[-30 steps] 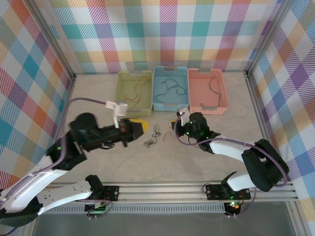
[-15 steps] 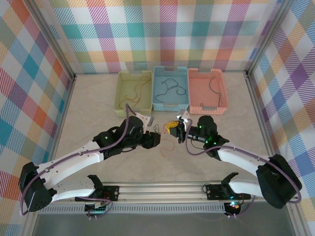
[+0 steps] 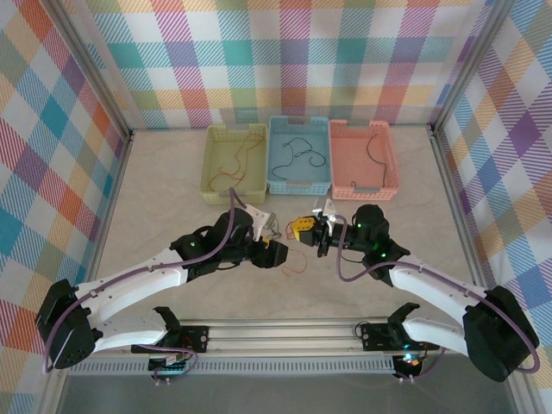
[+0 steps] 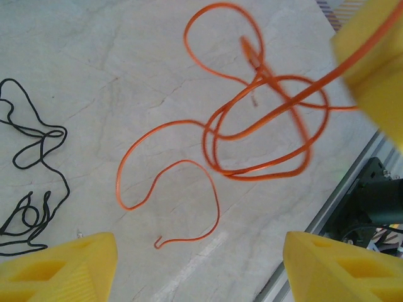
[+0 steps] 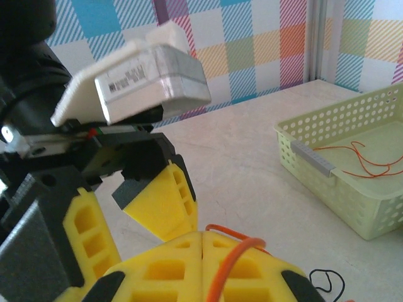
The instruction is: Untangle the cables
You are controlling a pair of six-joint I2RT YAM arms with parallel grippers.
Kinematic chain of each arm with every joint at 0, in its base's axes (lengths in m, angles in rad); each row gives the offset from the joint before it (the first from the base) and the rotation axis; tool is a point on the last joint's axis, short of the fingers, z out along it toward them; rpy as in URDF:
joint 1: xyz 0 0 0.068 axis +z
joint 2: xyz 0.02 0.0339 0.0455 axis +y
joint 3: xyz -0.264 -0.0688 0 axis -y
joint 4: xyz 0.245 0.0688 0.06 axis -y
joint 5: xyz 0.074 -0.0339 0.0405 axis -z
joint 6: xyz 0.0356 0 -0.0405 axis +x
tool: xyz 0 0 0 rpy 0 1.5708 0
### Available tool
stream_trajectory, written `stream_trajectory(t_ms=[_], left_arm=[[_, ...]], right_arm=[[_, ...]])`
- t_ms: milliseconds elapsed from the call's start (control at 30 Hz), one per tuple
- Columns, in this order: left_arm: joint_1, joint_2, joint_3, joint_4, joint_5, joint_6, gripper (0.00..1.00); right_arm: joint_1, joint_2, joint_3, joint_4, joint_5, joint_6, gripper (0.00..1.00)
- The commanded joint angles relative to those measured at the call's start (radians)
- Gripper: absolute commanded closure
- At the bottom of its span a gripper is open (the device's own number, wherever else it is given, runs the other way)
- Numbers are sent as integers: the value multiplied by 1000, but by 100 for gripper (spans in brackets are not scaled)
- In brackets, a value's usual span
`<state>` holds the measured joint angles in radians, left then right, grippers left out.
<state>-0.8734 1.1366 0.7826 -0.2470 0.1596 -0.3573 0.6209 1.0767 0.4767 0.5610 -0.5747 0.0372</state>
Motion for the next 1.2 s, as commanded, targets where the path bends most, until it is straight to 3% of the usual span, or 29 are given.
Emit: stream_trajectory(t_ms=[0,300,533,767,1167], left_arm=[[7,-30,-30,46,-8,29,30],[7,-92,-38,105,-105,90,28],[2,-101,-114,266,-25,140,25],[-6,-98,-140,356,-39,185,24],[-9,-17,-105,382,-58,235,32]], right_arm=[[-6,-45,-1,9,-22,31,100],[-6,-108,100,-102,-29,135,100],[-6,-108,169,-161,-69,198,100],[-6,-97,213,-156,-102,284,100],[-5,-104,248,-154,-151,361,100]])
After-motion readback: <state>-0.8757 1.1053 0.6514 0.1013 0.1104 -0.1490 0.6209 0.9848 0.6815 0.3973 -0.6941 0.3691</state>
